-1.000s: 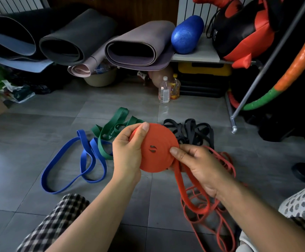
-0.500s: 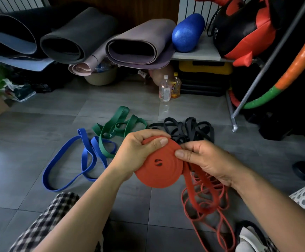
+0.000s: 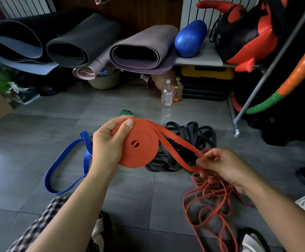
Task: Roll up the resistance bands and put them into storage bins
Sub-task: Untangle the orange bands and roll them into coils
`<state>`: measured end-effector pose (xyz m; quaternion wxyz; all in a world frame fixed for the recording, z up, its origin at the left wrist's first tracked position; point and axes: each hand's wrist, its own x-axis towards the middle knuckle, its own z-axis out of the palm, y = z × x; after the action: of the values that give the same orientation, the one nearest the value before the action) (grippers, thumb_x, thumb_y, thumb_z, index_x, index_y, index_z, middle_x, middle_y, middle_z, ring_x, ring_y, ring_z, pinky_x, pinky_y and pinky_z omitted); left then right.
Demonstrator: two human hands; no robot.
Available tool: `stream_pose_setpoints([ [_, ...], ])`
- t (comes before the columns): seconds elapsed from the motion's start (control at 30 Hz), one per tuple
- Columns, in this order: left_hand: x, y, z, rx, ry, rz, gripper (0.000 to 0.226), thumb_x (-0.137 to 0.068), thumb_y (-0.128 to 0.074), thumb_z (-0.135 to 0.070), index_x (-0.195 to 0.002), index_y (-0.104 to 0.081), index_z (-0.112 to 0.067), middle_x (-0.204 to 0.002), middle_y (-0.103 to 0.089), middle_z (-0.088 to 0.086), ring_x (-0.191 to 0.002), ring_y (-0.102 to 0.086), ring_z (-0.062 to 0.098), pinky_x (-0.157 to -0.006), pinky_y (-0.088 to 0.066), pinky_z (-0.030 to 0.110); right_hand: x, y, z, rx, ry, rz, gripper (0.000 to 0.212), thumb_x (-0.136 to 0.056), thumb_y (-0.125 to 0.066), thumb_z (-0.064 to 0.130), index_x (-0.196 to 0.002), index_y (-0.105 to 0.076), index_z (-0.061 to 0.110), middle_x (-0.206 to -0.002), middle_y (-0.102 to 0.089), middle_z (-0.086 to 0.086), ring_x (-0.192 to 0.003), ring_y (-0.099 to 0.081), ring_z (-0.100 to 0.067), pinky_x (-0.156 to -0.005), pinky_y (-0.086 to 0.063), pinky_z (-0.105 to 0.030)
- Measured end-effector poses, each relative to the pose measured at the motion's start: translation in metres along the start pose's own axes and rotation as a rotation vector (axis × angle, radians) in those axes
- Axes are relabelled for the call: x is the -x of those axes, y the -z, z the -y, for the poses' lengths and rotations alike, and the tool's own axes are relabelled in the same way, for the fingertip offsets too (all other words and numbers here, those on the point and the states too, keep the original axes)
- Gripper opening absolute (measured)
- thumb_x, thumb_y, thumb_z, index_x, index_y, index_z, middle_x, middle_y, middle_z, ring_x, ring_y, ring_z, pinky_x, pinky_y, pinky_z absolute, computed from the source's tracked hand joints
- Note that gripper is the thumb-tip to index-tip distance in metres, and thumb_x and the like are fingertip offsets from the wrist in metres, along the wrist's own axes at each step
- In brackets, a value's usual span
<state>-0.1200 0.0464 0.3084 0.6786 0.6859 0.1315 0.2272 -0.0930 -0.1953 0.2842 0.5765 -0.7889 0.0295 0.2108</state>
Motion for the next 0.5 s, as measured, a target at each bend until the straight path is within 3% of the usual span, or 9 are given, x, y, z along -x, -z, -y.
stream_pose_setpoints([
  [0.13,-0.002,0.003,0.003,-0.018,0.018,-0.033,0.011,-0.084,-0.064,-0.022,-0.081,-0.068,-0.031,-0.076,-0.07,-0.015,-0.079,-0.064,0.007,-0.074,-0.053,0.025,-0.002,0.006,0.006,-0.341,0.015,-0.039,0.006,-0.077,-0.063,0.003,-0.078,-0.058,0.005,-0.059,-0.065,-0.007,-0.046,-0.062,-0.011,-0.041,-0.049,-0.019],
  [0.23,-0.002,0.003,0.005,-0.017,0.042,-0.044,0.009,-0.084,-0.064,-0.021,-0.082,-0.068,-0.029,-0.084,-0.069,-0.008,-0.084,-0.064,0.014,-0.077,-0.053,0.03,-0.001,0.015,0.011,-0.498,0.025,0.056,0.019,-0.058,-0.075,0.013,-0.073,-0.067,0.007,-0.062,-0.069,-0.005,-0.05,-0.064,-0.01,-0.044,-0.051,-0.019],
  [0.33,-0.001,0.002,0.006,-0.033,0.043,-0.025,0.01,-0.084,-0.063,-0.021,-0.082,-0.068,-0.028,-0.077,-0.07,-0.012,-0.076,-0.064,0.007,-0.07,-0.054,0.021,-0.001,0.024,0.012,-0.643,0.062,0.244,0.045,-0.032,-0.093,0.029,-0.069,-0.074,0.01,-0.076,-0.072,-0.008,-0.071,-0.07,-0.014,-0.061,-0.057,-0.025],
  [0.43,-0.001,0.002,0.006,-0.013,0.063,-0.046,0.009,-0.084,-0.063,-0.022,-0.082,-0.068,-0.028,-0.076,-0.069,-0.012,-0.071,-0.063,0.002,-0.064,-0.053,0.017,-0.003,0.03,0.009,-0.726,0.075,0.393,0.038,-0.041,-0.091,0.035,-0.062,-0.07,0.012,-0.084,-0.07,-0.006,-0.092,-0.067,-0.018,-0.086,-0.054,-0.035],
  [0.5,0.0,0.001,0.005,-0.001,0.066,-0.039,0.007,-0.084,-0.063,-0.022,-0.083,-0.068,-0.027,-0.079,-0.068,-0.01,-0.072,-0.063,0.003,-0.065,-0.053,0.017,-0.004,0.031,0.006,-0.691,0.018,0.42,0.039,-0.041,-0.091,0.038,-0.057,-0.067,0.012,-0.085,-0.069,-0.007,-0.092,-0.066,-0.019,-0.087,-0.051,-0.038],
])
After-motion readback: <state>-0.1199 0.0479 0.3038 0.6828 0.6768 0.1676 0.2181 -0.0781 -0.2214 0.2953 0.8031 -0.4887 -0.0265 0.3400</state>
